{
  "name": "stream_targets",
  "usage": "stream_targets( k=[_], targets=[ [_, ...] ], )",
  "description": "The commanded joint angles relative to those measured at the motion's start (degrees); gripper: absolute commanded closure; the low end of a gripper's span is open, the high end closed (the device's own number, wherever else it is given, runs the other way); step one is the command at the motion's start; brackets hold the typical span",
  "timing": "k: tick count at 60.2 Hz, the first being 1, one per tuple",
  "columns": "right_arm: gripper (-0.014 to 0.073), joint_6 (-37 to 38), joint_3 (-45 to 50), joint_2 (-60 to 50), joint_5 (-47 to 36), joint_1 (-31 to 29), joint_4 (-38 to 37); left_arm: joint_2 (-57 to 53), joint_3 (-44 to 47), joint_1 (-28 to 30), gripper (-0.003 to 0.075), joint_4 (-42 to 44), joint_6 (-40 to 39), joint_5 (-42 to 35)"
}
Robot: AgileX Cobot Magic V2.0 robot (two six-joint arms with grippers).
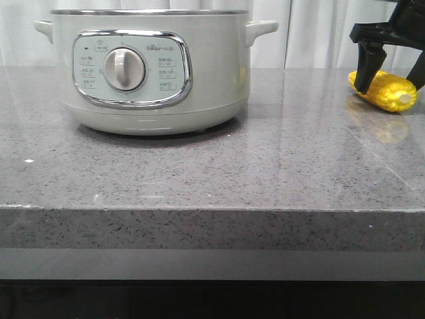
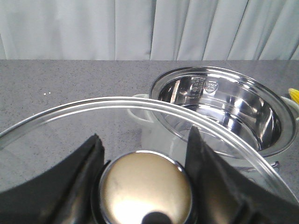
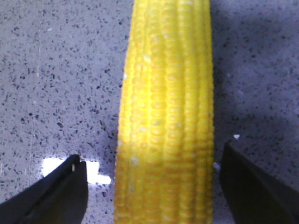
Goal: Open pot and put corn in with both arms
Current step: 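Lower the right gripper onto the yellow corn cob and grasp it, then lift the corn cob and carry it over the open pot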
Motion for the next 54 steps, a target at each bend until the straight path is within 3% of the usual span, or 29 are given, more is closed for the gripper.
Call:
stream_targets(
  k=[1, 11, 25, 54],
  targets=[
    [0.0001, -0.9, -1.9, -2.6, -0.8, -0.1, 0.8, -0.6, -2.2, 0.1, 0.0429, -0.9, -0.1, -8.3],
    [0.0010, -1.4, -1.9, -1.6, 1.1, -0.1, 0.8, -0.6, -2.2, 0.1, 0.0429, -0.9, -0.1, -8.3],
    [0.0308, -1.4, -1.9, -1.6, 1.0, -0.1, 0.8, -0.6, -2.2, 0.1, 0.0429, -0.9, -0.1, -8.5],
    [0.0310, -2.9, -2.0, -11.5, -0.5, 1.5, 0.8, -0.6, -2.2, 0.1, 0.0429, -0.9, -0.1, -8.8]
  ],
)
